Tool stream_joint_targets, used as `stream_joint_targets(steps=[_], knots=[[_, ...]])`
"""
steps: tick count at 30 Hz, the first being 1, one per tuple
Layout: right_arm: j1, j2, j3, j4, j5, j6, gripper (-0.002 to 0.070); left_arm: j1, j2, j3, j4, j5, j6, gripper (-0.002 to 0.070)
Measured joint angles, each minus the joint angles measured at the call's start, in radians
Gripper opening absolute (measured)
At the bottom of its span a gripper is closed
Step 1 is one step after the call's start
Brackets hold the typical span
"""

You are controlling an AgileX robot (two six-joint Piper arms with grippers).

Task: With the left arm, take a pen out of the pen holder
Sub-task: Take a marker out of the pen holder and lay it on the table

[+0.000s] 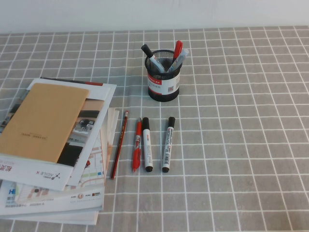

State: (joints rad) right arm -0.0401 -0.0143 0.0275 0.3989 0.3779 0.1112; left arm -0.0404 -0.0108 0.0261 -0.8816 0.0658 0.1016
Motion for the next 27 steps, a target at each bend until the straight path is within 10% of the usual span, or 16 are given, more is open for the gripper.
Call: stream_joint_targets(steps=[11,27], knots=[[0.000,0.000,0.000,0.000,0.000,0.000,-0.0013,0.000,0.000,0.000,-0.192,-0.148,-0.012,-0.0005],[0.000,0.000,0.000,0.000,0.000,0.000,-0.0013,0.001,0.629,-0.621,0.048,0.473,0.618,-0.0005]])
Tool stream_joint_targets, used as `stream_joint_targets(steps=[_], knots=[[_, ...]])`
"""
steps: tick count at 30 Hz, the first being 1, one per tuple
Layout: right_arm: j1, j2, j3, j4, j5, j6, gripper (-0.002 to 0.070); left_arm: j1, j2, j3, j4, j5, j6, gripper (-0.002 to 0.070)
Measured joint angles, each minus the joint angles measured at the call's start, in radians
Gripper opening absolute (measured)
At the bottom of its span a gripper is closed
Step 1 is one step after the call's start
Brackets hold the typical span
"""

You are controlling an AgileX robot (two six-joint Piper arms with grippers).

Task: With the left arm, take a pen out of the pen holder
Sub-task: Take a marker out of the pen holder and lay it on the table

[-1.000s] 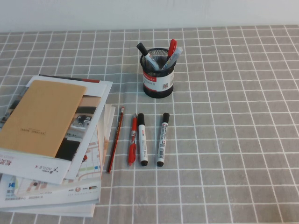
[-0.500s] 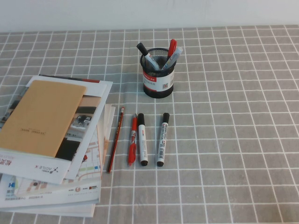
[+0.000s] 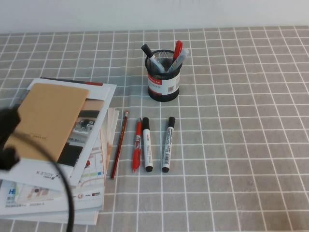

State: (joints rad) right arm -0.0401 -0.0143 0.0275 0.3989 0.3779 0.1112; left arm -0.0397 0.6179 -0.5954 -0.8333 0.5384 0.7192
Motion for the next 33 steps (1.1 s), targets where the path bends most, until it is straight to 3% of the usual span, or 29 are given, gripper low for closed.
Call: stream_joint_targets(steps=[9,14,23,30,33], knots=[[0.000,0.000,0.000,0.000,0.000,0.000,-0.0013,-0.005,0.380,-0.198,-0.368,0.004,0.399,-0.0005],[0.000,0.000,0.000,0.000,0.000,0.000,-0.0013,-0.085,0.573,-0.281,-0.482,-0.054,0.533,-0.0005],[0.000,0.000,0.000,0.000,0.000,0.000,-0.0013,-0.298,0.870,-0.501,-0.516,-0.235,0.608,-0.0005],[0.000,0.000,0.000,0.000,0.000,0.000,-0.0013,-0.315,1.069,-0.660,-0.556,-0.263,0.579,0.0007],[0.000,0.000,0.000,0.000,0.000,0.000,-0.0013,-0.315,1.135,-0.722,-0.568,-0.258,0.573,0.0078]])
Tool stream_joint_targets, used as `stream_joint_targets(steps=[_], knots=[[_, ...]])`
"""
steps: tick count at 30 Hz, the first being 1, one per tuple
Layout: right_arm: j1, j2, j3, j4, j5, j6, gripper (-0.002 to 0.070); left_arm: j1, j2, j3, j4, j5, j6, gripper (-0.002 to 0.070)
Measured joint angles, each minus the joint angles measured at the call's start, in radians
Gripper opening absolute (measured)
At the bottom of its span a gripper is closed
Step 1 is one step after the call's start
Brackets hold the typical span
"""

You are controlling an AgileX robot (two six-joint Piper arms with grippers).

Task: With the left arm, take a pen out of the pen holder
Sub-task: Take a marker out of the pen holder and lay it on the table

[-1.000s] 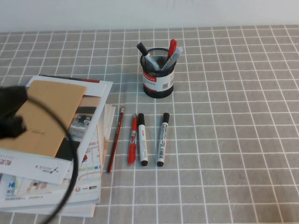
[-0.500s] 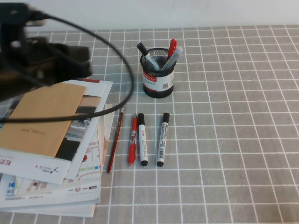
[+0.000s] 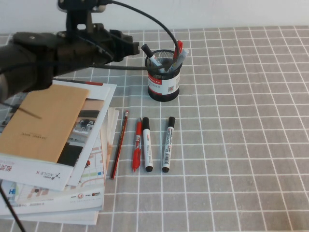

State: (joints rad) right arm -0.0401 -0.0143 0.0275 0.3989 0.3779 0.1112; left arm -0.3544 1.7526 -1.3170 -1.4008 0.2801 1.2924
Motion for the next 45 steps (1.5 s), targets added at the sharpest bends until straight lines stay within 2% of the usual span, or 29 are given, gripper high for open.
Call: stream_joint_targets(steps=[3,7,10,21,37,45], knots=[[0.000,0.000,0.000,0.000,0.000,0.000,-0.0013,0.000,0.050,-0.053,-0.019,0.009,-0.002,0.0197],[0.000,0.000,0.000,0.000,0.000,0.000,-0.0013,0.000,0.130,-0.111,-0.124,0.014,-0.002,0.0361],[0.000,0.000,0.000,0.000,0.000,0.000,-0.0013,0.000,0.189,-0.154,-0.195,0.020,-0.002,0.0413],[0.000,0.000,0.000,0.000,0.000,0.000,-0.0013,-0.005,0.344,-0.298,-0.301,0.056,0.036,0.0431],[0.000,0.000,0.000,0.000,0.000,0.000,-0.0013,-0.032,0.417,-0.337,-0.316,-0.020,0.051,0.0430],[0.000,0.000,0.000,0.000,0.000,0.000,-0.0013,-0.036,0.426,-0.364,-0.319,-0.046,0.053,0.0388]])
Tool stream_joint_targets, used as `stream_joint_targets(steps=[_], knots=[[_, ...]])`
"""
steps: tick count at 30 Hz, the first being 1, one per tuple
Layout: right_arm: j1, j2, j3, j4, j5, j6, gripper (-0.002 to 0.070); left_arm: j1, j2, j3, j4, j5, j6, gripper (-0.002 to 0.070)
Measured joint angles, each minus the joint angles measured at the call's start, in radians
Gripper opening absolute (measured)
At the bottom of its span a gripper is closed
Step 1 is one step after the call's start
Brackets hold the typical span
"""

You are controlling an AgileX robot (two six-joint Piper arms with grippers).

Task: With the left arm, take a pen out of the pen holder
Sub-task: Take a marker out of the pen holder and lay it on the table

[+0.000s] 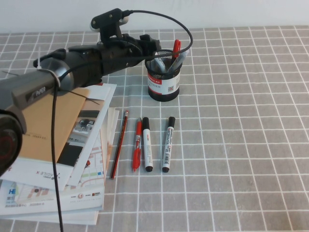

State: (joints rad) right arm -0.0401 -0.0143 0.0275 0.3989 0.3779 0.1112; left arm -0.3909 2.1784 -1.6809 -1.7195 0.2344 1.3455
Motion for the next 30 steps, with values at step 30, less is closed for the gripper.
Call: stream_joint_targets(steps=[30], knots=[[0.000,0.000,0.000,0.000,0.000,0.000,-0.0013,-0.005,-0.134,-0.032,0.026,0.025,0.015,0.0120]])
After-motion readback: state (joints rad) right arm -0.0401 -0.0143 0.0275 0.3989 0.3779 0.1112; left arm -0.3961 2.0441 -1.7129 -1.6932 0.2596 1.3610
